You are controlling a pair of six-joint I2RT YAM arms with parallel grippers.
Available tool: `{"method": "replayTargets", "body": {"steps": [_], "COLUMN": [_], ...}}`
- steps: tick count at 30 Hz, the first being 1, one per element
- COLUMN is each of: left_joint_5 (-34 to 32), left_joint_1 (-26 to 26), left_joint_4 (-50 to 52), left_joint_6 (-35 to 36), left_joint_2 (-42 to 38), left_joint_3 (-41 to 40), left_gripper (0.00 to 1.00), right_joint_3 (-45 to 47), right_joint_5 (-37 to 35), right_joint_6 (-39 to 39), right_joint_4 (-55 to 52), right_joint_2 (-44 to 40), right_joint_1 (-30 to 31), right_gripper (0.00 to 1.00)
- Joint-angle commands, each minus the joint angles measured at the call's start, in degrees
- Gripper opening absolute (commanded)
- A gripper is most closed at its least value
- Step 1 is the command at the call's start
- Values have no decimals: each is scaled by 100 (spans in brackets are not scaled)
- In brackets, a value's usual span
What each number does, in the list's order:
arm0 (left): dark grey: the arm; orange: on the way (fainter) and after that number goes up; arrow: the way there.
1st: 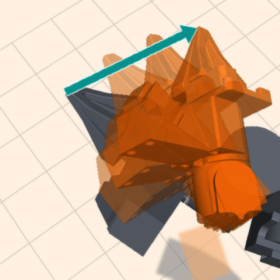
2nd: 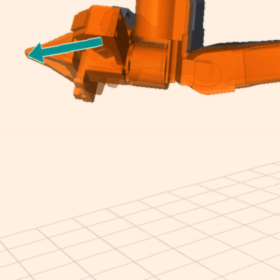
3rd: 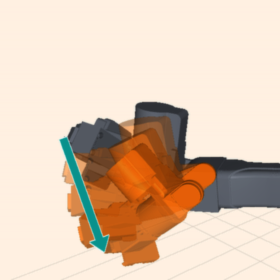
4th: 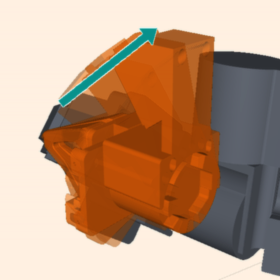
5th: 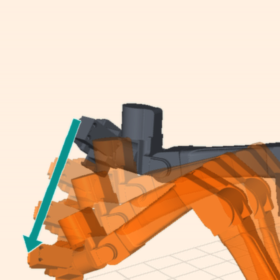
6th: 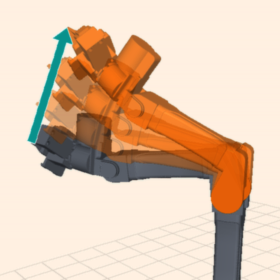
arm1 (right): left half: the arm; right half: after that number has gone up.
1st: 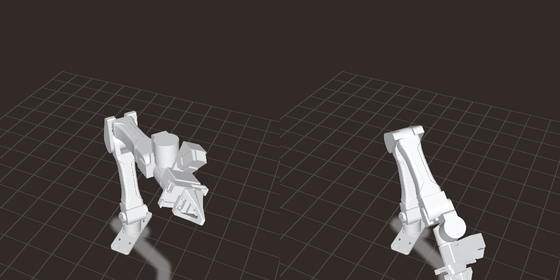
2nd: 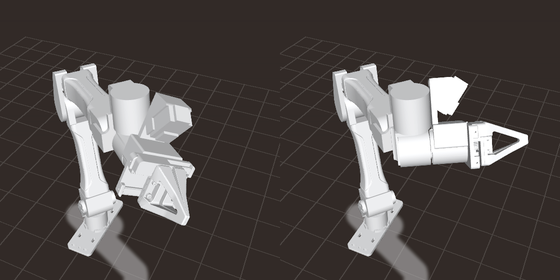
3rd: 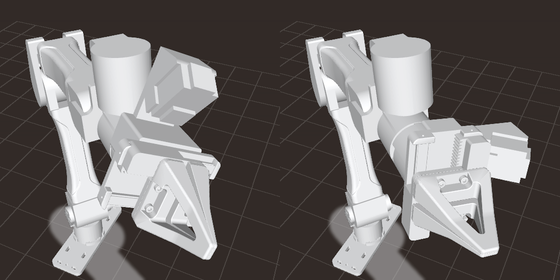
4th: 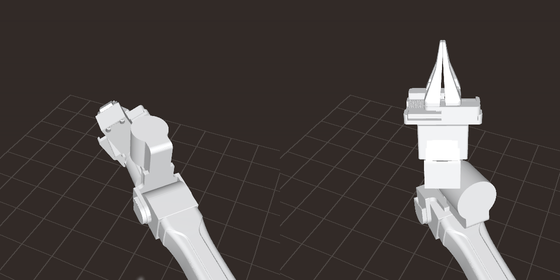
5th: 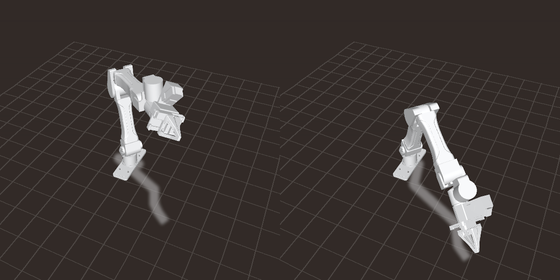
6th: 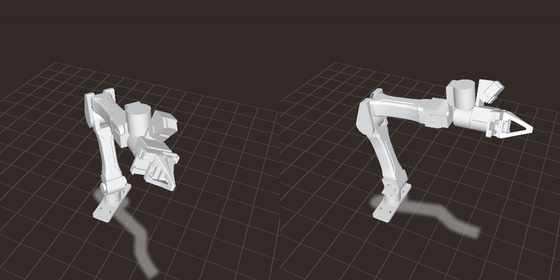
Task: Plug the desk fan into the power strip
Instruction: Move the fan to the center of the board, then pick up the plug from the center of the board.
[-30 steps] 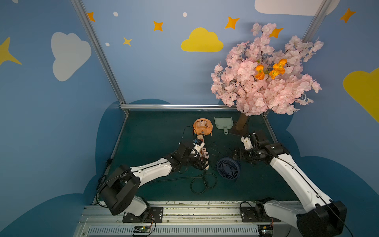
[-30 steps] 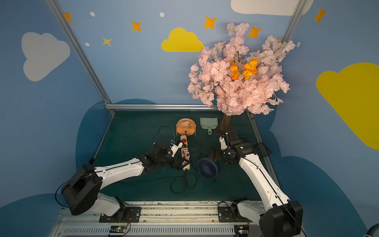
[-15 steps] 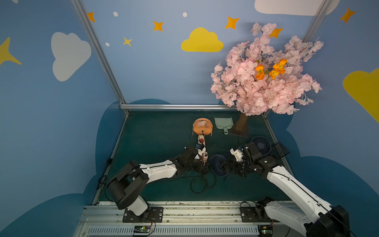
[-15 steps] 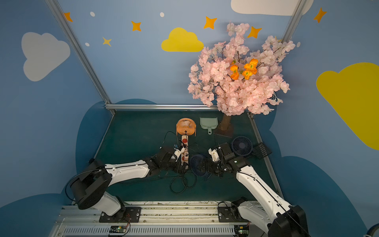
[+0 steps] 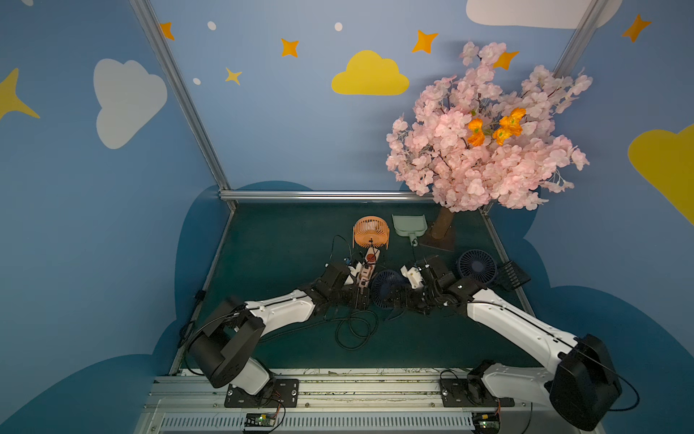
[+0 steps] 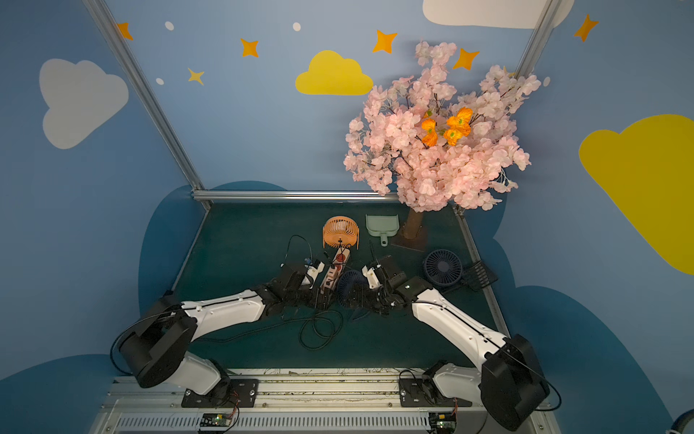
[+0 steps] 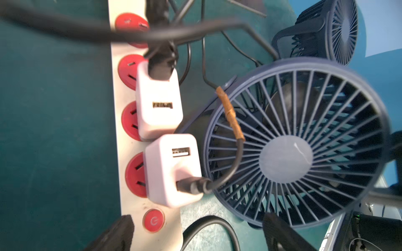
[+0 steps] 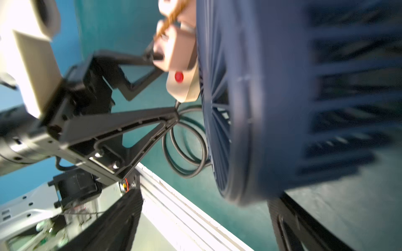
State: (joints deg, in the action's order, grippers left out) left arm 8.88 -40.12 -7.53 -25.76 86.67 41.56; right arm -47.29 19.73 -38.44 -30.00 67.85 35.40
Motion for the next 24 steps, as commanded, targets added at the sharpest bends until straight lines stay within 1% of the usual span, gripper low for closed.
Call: {"method": "replayTargets", "body": {"steps": [1,3,4,5,6,8,10,12,14,16,18,22,24], "left_joint_5": [-68,-27,-5,6,20,34,12,-9,-52,-125,-186,-156,-134], "left_joint_1": [43,48,48,51,56,57,58,70,66,66,72,100,108], "left_joint_4": [59,0,-29,-43,-39,-23,-4,5,58,84,59,59,87], "left_joint_6": [118,140,153,158,169,189,201,199,196,200,196,212,241], "left_joint_2": [-209,-249,-262,-277,-286,-322,-373,-427,-529,-629,-691,-712,-712], "left_joint_3": [-122,-154,-163,-161,-158,-164,-193,-237,-280,-345,-412,-415,-393], "left_gripper": [97,97,97,97,97,97,97,97,97,97,97,97,97], "right_joint_3": [-49,84,83,28,-57,-191,-336,-597,-877,-892,-831,-715,-787], "right_joint_5": [-1018,-1505,-1559,-1645,-1786,-1971,-2081,-2089,-2063,-2289,-2429,-2445,-2545], "right_joint_6": [-12,126,159,176,212,363,380,373,336,275,167,-8,-12], "right_joint_4": [-716,-733,-756,-868,-920,-805,-723,-955,-1415,-1531,-1446,-1129,-1133], "right_joint_2": [-996,-1350,-1379,-1278,-1131,-793,-236,293,898,1235,1464,1898,2091], "right_joint_1": [-376,-579,-816,-970,-1104,-1203,-1310,-1386,-1346,-1106,-876,-815,-777], "right_gripper": [94,92,88,82,75,70,63,56,53,54,59,60,60]}}
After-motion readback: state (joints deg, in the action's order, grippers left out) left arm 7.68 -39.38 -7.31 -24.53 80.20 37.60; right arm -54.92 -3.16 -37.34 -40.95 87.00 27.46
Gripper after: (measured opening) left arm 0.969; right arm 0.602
